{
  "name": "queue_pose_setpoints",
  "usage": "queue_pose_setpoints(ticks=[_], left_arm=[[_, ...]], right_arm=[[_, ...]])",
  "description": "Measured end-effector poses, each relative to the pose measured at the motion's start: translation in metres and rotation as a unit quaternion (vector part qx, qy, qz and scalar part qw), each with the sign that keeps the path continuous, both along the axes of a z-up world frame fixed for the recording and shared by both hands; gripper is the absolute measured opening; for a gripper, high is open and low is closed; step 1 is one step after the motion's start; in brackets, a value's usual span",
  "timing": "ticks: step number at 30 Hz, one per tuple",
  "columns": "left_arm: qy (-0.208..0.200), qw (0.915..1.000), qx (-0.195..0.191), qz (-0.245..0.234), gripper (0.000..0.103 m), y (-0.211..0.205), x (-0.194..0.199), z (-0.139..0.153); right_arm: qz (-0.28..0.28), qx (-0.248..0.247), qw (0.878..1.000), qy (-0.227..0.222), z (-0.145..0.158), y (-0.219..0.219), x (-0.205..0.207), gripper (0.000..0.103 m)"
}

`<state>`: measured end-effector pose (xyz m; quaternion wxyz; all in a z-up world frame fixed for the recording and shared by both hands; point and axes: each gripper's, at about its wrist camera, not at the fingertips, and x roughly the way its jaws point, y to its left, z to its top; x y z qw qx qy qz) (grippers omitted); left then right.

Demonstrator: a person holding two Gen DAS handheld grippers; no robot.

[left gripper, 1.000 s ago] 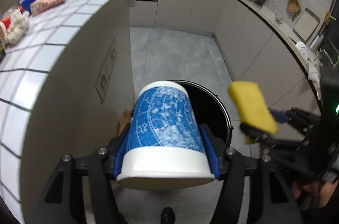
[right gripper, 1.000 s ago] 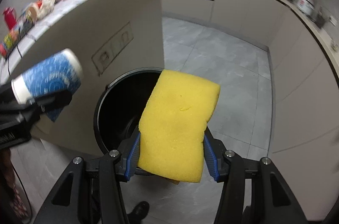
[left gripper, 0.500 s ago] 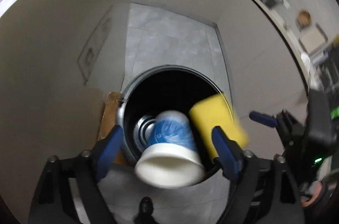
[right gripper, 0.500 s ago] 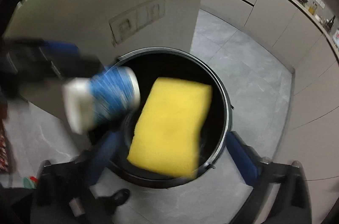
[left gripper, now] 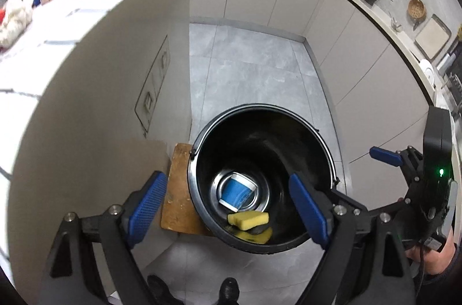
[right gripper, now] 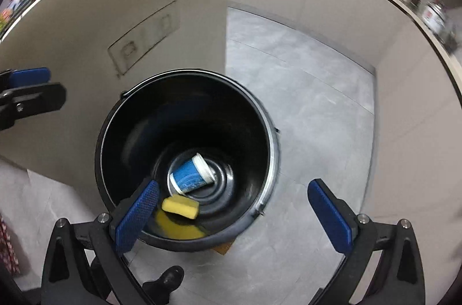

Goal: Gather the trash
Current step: 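Open the left tool over the bin while the right tool releases the sponge, then grasp the steel wool scrubber with the left tool while the right tool grasps the tissue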

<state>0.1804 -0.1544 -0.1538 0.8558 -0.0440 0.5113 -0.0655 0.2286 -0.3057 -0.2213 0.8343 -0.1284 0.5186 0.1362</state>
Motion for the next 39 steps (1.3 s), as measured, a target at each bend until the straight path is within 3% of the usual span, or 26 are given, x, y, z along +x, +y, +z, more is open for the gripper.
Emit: queue_pose_setpoints(ticks=[7, 9, 19, 26, 35, 39], left_arm=[[-0.036, 0.9989, 0.025, -0.015, 0.096, -0.008, -0.008, 0.031], [-0.052, 0.9981, 0.034, -0.005, 0.103, -0.008, -0.013, 0.044], [-0.101, 0.9937, 0.048, 0.013, 0.103, 0.011, -0.030, 0.088], [-0.141, 0.9864, 0.046, 0.072, 0.103, 0.062, -0.046, 0.109], [-0.147, 0.9732, 0.091, 0.151, 0.103, 0.159, -0.040, 0.116], [-0.149, 0.9723, 0.075, 0.164, 0.103, 0.201, -0.035, 0.113]], right_arm=[[-0.044, 0.017, 0.999, -0.016, 0.040, -0.007, -0.012, 0.103], [-0.051, 0.025, 0.998, -0.025, 0.051, -0.008, -0.015, 0.103], [-0.077, 0.045, 0.995, -0.048, 0.097, -0.002, -0.021, 0.103], [-0.087, 0.066, 0.992, -0.071, 0.123, 0.016, -0.018, 0.103], [-0.070, 0.078, 0.991, -0.085, 0.143, 0.073, -0.012, 0.103], [-0.061, 0.079, 0.991, -0.085, 0.150, 0.102, -0.006, 0.103]])
